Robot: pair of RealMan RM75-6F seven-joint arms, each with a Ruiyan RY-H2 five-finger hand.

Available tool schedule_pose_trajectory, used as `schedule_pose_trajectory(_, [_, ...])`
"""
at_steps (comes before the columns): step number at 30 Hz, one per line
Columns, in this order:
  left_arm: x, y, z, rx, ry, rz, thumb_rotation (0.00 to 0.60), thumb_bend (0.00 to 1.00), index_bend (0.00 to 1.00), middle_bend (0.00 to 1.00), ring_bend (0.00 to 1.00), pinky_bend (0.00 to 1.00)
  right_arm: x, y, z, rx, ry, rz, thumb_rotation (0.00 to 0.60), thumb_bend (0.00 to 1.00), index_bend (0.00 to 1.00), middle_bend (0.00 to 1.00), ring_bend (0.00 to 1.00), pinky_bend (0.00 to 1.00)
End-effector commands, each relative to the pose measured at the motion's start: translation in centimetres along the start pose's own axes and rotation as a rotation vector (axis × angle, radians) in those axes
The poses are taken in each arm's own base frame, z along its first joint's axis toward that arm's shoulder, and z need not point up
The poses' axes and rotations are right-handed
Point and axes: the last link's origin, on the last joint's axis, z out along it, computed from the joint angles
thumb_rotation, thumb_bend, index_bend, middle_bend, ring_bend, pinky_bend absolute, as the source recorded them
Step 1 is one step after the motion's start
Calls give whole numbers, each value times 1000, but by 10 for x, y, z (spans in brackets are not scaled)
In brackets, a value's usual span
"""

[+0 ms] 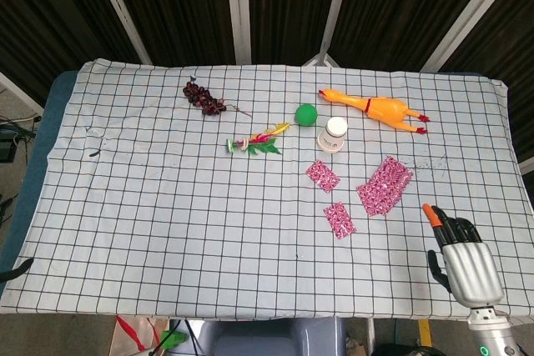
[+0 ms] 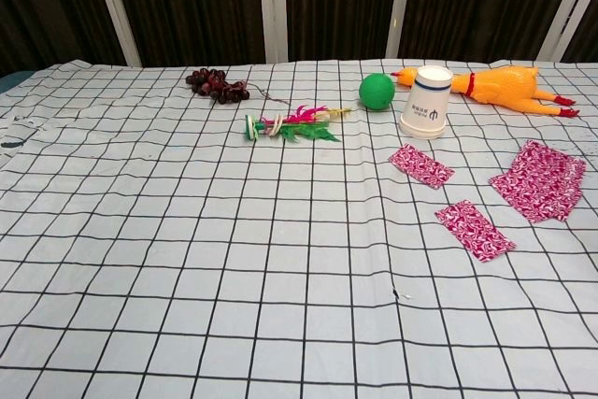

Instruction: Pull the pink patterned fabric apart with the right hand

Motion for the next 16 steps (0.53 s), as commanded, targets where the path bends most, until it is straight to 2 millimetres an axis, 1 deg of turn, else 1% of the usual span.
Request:
schedule_pose_trajectory(1, [1, -1, 0, -1, 4, -1, 600, 204, 108, 23, 53, 62, 1, 10, -6, -29, 17, -16, 600, 529, 0, 115, 203, 188])
schedule_pose_trajectory(4, [1, -1, -1, -9, 5, -2, 600, 204, 108, 21, 53, 62, 2, 16, -5, -67, 49, -29, 600, 485, 0, 111, 202, 188])
schedule_pose_trajectory(10, [0, 1, -1, -24, 5, -5, 600, 204, 108, 20, 53, 63, -2, 23, -3, -105, 42, -58, 600, 484, 0, 110, 200, 188])
schedule_pose_trajectory(16, [-1, 1, 0, -26, -5, -4, 600, 205, 108, 20, 53, 63, -1, 26, -1, -117, 52, -37, 600, 484, 0, 110, 200, 188])
